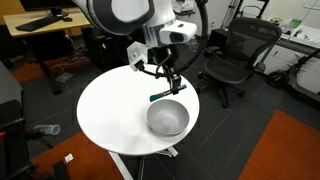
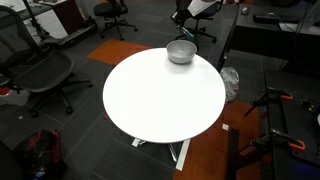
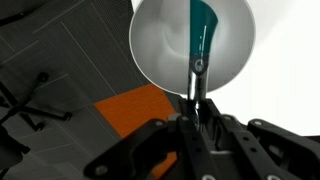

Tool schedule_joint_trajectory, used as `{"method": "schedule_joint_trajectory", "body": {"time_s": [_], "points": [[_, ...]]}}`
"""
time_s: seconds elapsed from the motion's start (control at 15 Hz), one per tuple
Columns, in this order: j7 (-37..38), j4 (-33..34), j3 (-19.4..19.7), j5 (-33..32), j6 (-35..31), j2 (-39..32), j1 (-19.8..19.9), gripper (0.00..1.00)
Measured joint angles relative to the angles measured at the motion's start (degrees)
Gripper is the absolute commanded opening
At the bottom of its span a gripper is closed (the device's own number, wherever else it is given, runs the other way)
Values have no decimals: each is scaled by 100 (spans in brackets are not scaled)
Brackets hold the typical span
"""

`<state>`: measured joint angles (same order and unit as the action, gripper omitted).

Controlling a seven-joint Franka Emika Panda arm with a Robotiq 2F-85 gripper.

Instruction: Put the marker in the bowl

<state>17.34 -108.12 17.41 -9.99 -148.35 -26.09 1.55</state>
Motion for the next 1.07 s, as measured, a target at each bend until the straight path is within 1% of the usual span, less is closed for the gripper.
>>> {"method": "schedule_joint_trajectory", "body": {"time_s": [0.4,0.67,0.73,0.8,0.87,1.0,1.07], "points": [[-7,266,-191,140,53,-435,239,5],[-9,322,-249,267,55,-675,295,5],[-9,345,-267,288,55,-732,315,18],[-9,373,-275,309,55,-790,330,44],[-9,403,-277,328,55,-842,339,44],[-9,467,-277,358,55,-930,351,58],[-9,501,-277,370,55,-965,355,66]]}}
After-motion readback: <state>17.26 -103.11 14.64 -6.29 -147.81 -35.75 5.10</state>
